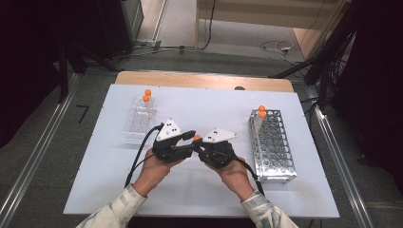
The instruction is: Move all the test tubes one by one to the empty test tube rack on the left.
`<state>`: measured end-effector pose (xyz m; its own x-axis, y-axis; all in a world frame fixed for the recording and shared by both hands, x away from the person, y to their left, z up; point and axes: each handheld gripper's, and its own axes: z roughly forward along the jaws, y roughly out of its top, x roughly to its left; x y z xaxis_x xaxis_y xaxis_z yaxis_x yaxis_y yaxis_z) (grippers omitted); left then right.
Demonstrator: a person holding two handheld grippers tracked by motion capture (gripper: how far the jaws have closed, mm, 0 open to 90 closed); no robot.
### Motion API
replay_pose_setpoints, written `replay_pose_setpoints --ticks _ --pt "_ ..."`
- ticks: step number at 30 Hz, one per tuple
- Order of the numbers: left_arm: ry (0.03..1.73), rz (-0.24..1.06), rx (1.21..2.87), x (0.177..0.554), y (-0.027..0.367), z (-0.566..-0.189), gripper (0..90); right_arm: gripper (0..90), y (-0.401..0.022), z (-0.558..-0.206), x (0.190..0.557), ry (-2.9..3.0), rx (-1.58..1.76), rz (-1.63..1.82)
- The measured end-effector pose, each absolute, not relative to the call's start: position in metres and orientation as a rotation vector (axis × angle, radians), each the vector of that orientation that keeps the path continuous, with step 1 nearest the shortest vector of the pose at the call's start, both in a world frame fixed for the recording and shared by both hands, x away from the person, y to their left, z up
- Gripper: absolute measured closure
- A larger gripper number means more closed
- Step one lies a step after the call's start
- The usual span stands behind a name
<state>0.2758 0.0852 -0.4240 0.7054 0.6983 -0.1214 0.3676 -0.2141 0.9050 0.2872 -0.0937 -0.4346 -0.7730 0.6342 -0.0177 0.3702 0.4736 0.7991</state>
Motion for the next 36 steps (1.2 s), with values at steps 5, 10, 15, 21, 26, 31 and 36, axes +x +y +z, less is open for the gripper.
replay_pose_setpoints --ticks 5,10,15,21,26,31,36 --pt "0.826 0.383 1.838 0.275 0.083 -0.424 68.4 72.2 -0.093 -0.435 0.287 2.417 0.86 1.19" --pt "0.824 0.4 1.838 0.274 0.083 -0.424 69.6 72.1 -0.094 -0.435 0.287 2.418 0.862 1.195" --pt "0.829 0.408 1.827 0.275 0.083 -0.422 70.1 58.6 -0.095 -0.433 0.288 2.429 0.867 1.209" --pt "0.873 0.425 1.806 0.282 0.095 -0.417 70.1 29.0 -0.102 -0.431 0.291 2.438 0.91 1.187" --pt "0.934 0.444 1.763 0.293 0.108 -0.412 70.2 23.9 -0.111 -0.429 0.292 2.416 0.938 1.189" --pt "0.987 0.448 1.744 0.304 0.123 -0.409 70.2 23.1 -0.116 -0.43 0.291 2.408 0.948 1.178" --pt "1.022 0.462 1.744 0.311 0.131 -0.408 70.1 22.6 -0.121 -0.429 0.291 2.397 0.965 1.185"
